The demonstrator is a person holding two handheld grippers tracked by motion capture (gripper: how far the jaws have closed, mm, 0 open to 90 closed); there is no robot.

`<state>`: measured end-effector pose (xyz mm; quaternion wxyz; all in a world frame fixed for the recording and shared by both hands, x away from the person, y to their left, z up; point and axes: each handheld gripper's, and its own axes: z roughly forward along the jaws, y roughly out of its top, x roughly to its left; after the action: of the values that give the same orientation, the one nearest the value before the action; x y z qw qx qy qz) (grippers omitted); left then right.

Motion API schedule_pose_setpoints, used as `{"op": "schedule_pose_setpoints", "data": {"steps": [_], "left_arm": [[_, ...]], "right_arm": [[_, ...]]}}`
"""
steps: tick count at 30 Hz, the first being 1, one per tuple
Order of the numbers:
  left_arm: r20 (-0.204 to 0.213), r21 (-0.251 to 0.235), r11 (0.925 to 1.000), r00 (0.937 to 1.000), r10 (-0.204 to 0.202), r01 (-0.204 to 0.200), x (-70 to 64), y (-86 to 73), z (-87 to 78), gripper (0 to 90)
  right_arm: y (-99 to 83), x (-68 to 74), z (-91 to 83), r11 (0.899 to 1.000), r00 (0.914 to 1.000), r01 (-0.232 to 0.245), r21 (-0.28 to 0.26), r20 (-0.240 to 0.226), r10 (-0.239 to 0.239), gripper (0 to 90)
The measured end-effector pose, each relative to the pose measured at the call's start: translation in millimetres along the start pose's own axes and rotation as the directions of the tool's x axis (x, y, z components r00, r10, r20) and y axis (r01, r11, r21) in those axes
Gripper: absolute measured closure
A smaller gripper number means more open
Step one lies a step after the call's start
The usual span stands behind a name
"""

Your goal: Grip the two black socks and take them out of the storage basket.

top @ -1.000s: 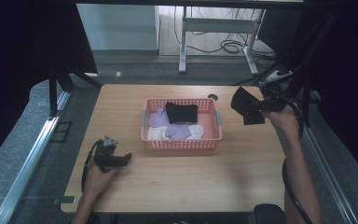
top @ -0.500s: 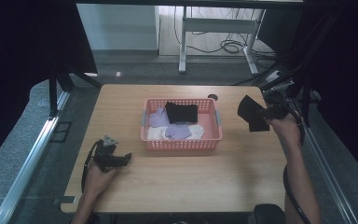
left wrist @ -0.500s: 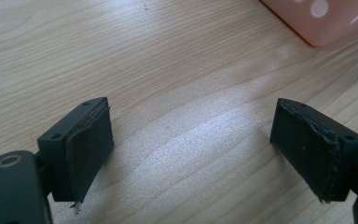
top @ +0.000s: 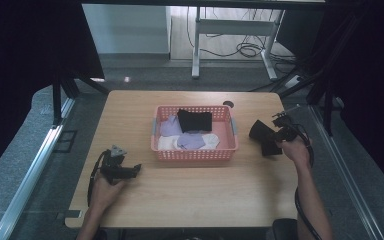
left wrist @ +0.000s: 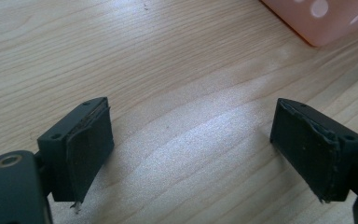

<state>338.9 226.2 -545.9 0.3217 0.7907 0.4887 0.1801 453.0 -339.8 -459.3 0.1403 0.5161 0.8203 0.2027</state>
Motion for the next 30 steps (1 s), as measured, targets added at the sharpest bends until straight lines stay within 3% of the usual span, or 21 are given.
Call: {"op": "schedule_pose_setpoints", "data": {"steps": [7,9,20,25,30], "left_arm": [[0.000,0.000,1.0000,1.0000,0.000,0.000,0.0,0.0,0.0,12.8],[0.000,0.000,1.0000,1.0000,0.000,0.000,0.0,0.0,0.0,12.8],[0.000,0.000,1.0000,1.0000,0.000,0.000,0.0,0.0,0.0,12.8],[0.000,0.001,1.0000,1.0000,0.000,0.000,-0.1,0.0,-0.1,12.8],[0.000,-0.002,1.0000,1.0000,0.000,0.000,0.0,-0.1,0.1,12.8]], "right_arm": [[-12.9,2.9,24.2,0.999,0.9998,-0.005,0.048,-0.018,0.006,81.4],[-14.2,3.4,26.0,0.998,0.9996,-0.001,0.055,-0.027,0.003,77.5],[-0.1,9.8,-0.4,1.000,0.9996,0.007,-0.013,-0.028,-0.007,50.1],[12.2,16.1,-12.2,0.998,0.9988,0.010,-0.057,-0.047,-0.013,43.8],[29.2,29.2,-20.5,0.995,0.9950,0.047,-0.089,-0.084,-0.055,43.8]]}}
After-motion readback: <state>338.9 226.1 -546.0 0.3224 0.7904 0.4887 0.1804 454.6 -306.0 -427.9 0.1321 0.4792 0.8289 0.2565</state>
